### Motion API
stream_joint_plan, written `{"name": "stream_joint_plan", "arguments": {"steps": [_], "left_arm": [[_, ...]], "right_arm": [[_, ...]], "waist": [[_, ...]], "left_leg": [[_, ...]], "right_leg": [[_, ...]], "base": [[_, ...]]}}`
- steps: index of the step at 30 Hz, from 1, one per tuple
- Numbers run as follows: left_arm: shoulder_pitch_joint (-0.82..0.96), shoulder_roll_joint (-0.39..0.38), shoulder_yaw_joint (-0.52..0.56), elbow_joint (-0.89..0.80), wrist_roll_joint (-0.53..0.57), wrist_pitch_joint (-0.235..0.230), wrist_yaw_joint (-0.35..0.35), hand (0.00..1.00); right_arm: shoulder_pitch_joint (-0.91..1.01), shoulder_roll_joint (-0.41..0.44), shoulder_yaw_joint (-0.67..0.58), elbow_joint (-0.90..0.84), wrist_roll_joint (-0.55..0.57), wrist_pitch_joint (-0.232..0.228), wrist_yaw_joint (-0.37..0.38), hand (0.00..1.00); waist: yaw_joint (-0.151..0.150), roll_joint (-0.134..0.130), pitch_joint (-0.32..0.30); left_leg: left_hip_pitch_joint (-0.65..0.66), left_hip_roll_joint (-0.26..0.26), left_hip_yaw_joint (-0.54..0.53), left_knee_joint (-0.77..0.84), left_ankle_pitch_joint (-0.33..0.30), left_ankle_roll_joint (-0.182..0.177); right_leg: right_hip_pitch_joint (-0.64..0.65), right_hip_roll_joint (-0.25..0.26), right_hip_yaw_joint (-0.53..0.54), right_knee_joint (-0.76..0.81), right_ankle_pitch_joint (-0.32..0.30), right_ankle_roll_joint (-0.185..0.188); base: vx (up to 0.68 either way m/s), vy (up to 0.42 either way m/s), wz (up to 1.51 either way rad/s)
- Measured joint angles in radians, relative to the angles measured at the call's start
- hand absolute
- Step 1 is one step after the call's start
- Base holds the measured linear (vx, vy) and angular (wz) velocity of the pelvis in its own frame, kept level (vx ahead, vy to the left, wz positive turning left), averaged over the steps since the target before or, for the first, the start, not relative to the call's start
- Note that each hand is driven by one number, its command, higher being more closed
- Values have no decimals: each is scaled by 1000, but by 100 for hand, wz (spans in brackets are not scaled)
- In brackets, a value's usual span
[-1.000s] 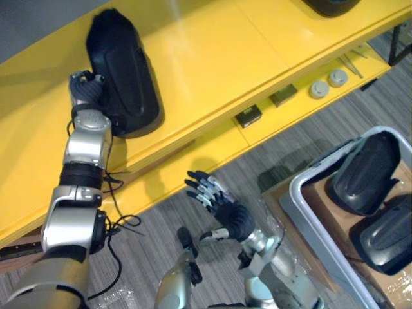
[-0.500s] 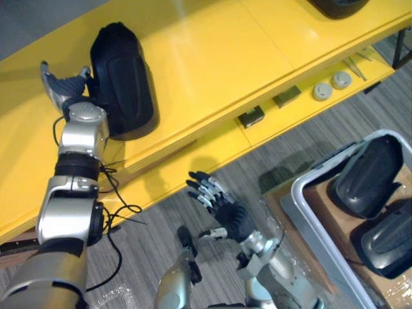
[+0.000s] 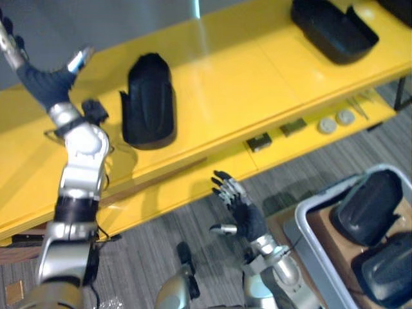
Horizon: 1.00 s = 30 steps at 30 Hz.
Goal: Walk over and take plastic housings, then place them on the shelf
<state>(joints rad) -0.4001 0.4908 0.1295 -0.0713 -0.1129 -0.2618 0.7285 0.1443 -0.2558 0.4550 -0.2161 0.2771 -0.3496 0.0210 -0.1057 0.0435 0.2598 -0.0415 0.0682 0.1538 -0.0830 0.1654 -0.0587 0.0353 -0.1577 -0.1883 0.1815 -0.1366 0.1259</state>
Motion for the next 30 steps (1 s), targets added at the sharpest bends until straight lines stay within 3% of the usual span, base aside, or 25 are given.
{"name": "stream_joint_plan", "arguments": {"steps": [2,4,5,8,9,12,14,19,21,25,27,30], "left_arm": [[204,-103,36,-100,-48,-14,-46,0],[376,-205,40,-144,-49,-22,-81,0],[482,-271,36,-149,-77,-18,-106,0],[670,-357,23,-133,-79,25,-128,0],[732,-366,27,-87,-86,40,-159,0],[782,-380,45,46,-88,66,-191,0],[789,-384,47,233,-82,67,-239,0],[776,-378,-78,566,-20,48,-383,0],[754,-380,-114,659,15,44,-453,0],[716,-376,-112,741,8,47,-513,0],[677,-371,-111,796,1,50,-569,0],[652,-361,-112,832,-22,51,-602,0]], "right_arm": [[-24,6,-13,9,-12,2,1,0],[-51,10,-13,29,-53,1,1,0],[-73,11,-13,51,-85,2,-1,0],[-139,11,-28,80,-148,1,-26,0],[-192,7,-43,81,-155,1,-45,0],[-302,6,-58,110,-185,7,-72,0],[-399,7,-57,184,-238,46,-99,0],[-532,8,-6,425,-413,120,-191,0],[-564,28,8,522,-490,121,-264,0],[-605,57,11,608,-601,138,-333,0],[-669,57,15,684,-708,226,-385,0],[-710,51,13,715,-793,293,-454,0]], "waist": [[41,13,-61],[54,20,-87],[74,20,-97],[119,6,-113],[146,-7,-120],[173,-27,-131],[201,-43,-141],[235,-67,-146],[242,-70,-131],[243,-68,-101],[246,-55,-62],[245,-55,-36]], "left_leg": [[6,0,-19,-3,-5,-5],[5,-4,-52,-5,-5,-6],[5,-4,-64,-5,-8,-10],[-12,-4,-102,-5,0,-14],[-22,-4,-121,-5,7,-15],[-30,-12,-147,-5,20,-15],[-28,-17,-155,-6,21,-14],[-30,-17,-165,-6,15,-9],[-26,-20,-164,-6,14,-10],[-19,-20,-159,-6,12,-8],[-15,-25,-149,-6,9,-5],[-35,-25,-145,-6,7,-2]], "right_leg": [[28,2,-25,-28,0,0],[59,4,-60,-52,-1,-2],[71,7,-73,-61,-2,-6],[92,17,-117,-86,6,-8],[96,21,-141,-92,9,-12],[114,22,-170,-104,16,-13],[124,20,-179,-109,18,-10],[140,20,-194,-132,26,-8],[149,18,-196,-138,27,-7],[157,17,-196,-142,27,-6],[156,14,-192,-142,28,-2],[137,4,-190,-138,31,2]], "base": [[-24,-12,26],[-23,-11,40],[-32,-8,40],[-49,-26,41],[-33,-29,49],[-9,-15,35],[-2,-4,13],[-5,-8,9],[0,0,0],[4,-8,-2],[12,-6,-9],[19,5,-2]]}}
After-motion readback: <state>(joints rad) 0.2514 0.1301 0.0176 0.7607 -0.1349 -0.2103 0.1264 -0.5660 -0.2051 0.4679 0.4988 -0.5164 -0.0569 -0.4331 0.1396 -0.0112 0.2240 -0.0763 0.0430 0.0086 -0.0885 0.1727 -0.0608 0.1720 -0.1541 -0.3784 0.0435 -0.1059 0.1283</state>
